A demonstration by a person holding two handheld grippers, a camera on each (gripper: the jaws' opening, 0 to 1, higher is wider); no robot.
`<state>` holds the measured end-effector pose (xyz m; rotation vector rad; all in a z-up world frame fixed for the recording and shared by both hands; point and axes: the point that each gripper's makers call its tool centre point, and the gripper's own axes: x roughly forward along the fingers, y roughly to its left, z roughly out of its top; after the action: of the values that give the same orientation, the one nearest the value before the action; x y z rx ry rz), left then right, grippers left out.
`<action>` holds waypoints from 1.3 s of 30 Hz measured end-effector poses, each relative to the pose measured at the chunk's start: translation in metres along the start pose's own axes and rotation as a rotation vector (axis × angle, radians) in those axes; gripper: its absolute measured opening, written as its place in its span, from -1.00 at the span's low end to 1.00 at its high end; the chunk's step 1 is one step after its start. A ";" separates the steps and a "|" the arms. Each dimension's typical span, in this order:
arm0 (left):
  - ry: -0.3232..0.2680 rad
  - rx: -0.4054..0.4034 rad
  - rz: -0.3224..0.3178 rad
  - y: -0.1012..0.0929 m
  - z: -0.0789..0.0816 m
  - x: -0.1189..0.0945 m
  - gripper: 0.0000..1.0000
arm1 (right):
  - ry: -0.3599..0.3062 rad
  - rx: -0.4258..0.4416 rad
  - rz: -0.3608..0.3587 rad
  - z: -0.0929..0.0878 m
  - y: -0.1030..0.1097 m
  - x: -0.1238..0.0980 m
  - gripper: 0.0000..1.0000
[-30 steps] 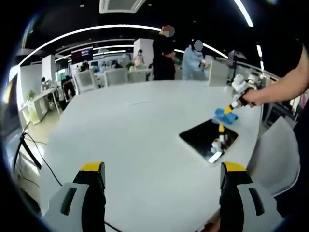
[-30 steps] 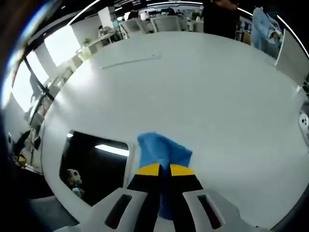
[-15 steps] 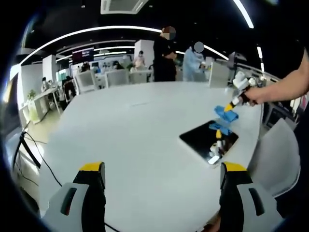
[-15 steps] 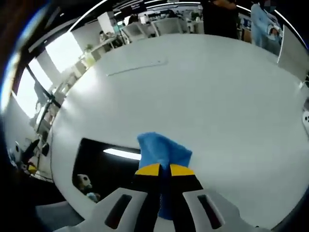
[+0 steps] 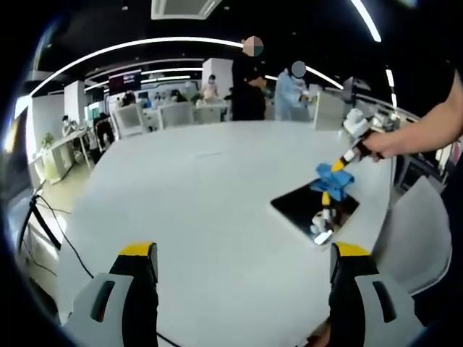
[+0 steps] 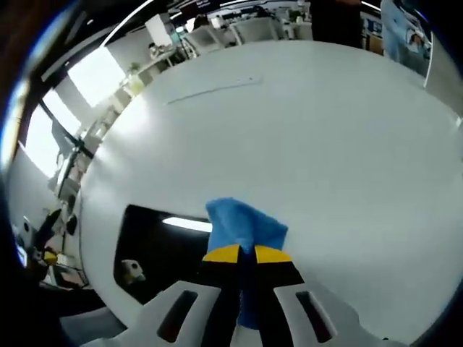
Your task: Wipe the mirror surface with the cleaning cloth until all visible marks leave the cleaned area.
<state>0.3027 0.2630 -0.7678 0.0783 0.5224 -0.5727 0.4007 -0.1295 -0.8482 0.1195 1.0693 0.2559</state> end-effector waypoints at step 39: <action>0.022 -0.003 0.018 -0.005 -0.008 0.001 0.99 | 0.090 -0.057 0.155 0.005 0.127 0.060 -1.00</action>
<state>0.2973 0.2599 -0.7752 0.0867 0.5434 -0.5538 0.4134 0.0093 -0.8683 0.1413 1.1425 0.4345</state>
